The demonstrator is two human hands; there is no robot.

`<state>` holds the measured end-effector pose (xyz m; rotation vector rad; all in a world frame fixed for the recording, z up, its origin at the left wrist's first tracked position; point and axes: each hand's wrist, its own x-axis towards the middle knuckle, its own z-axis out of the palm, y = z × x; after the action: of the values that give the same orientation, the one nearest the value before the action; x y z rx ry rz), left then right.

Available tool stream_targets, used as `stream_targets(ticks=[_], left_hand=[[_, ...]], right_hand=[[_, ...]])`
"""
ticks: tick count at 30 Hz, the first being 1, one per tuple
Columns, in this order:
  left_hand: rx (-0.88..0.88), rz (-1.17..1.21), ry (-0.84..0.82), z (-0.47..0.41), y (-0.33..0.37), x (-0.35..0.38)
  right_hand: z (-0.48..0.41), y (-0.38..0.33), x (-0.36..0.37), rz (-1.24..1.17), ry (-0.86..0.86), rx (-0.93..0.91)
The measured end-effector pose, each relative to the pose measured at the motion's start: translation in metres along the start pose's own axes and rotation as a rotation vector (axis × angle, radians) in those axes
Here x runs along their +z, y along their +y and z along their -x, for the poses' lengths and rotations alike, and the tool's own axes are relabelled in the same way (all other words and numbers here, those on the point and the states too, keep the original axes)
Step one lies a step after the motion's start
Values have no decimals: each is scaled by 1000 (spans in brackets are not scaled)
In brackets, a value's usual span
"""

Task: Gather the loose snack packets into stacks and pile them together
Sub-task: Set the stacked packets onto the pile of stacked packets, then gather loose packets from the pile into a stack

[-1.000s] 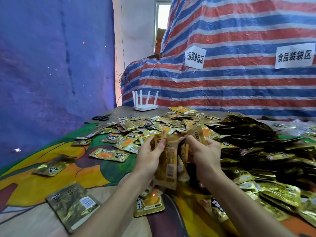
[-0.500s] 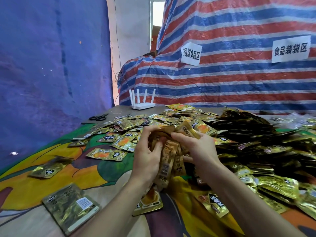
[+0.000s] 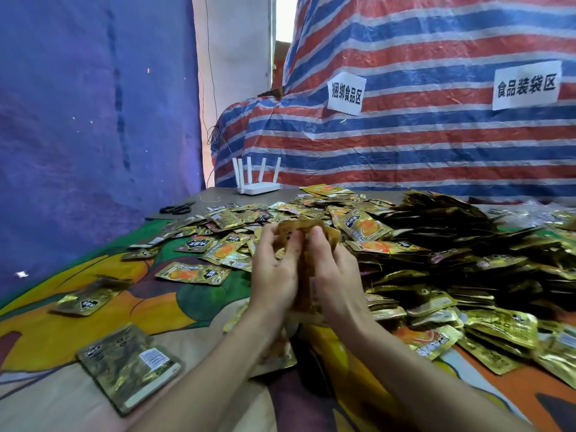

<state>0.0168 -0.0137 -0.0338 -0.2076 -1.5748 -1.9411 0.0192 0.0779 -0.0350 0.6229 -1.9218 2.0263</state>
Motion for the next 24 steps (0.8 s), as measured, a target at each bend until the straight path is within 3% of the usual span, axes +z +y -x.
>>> stream_targets(ticks=[2, 6, 8, 14, 20, 24], left_hand=[[-32, 70, -95, 5, -1, 4], [-356, 349, -263, 10, -1, -6], [-409, 266, -344, 14, -3, -5], [-153, -78, -387, 16, -18, -10], [-151, -22, -589, 16, -19, -14], [-114, -118, -495, 17, -17, -8]], right_hand=[[2, 4, 3, 75, 96, -90], [-2, 12, -16, 338, 194, -234], [-3, 17, -22, 416, 172, -243], [-3, 14, -19, 212, 199, -167], [-4, 14, -12, -35, 214, -50], [-10, 11, -16, -48, 186, -135]])
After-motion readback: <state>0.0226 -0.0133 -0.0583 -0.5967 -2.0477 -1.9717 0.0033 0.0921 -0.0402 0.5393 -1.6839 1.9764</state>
